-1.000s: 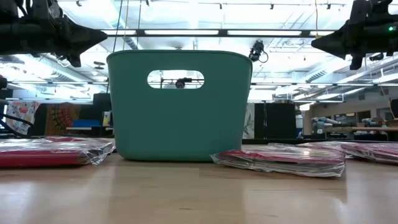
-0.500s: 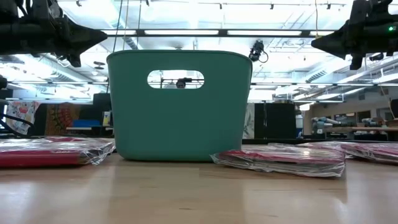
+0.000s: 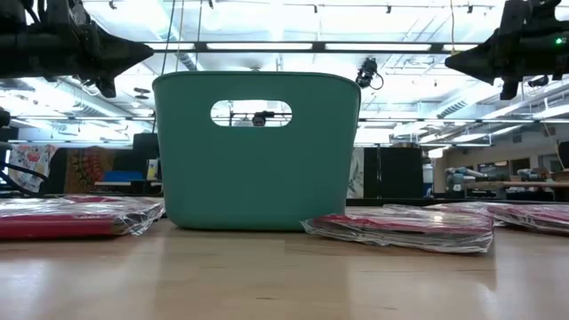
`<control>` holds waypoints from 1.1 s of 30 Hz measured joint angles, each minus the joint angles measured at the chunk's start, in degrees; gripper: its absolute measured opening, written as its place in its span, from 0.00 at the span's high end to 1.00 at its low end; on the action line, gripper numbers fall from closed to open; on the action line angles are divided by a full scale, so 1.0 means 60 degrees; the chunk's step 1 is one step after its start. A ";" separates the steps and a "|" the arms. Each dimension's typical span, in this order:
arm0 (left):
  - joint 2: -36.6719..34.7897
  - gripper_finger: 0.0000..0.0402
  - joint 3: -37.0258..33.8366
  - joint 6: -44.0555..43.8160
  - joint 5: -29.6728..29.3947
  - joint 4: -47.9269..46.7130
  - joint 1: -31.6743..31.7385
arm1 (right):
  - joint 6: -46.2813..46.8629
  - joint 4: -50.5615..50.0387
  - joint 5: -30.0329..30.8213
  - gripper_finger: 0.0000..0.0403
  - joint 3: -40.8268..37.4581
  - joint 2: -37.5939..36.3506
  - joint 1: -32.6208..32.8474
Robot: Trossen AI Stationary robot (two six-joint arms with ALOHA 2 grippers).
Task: Sort popcorn bags into baskets
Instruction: Put the red popcorn bag into the green bin
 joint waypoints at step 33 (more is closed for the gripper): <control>0.0748 0.98 0.1374 -0.2979 0.1901 -0.1748 0.0000 | 0.0003 0.0015 -0.0001 0.95 0.0000 0.0001 0.0000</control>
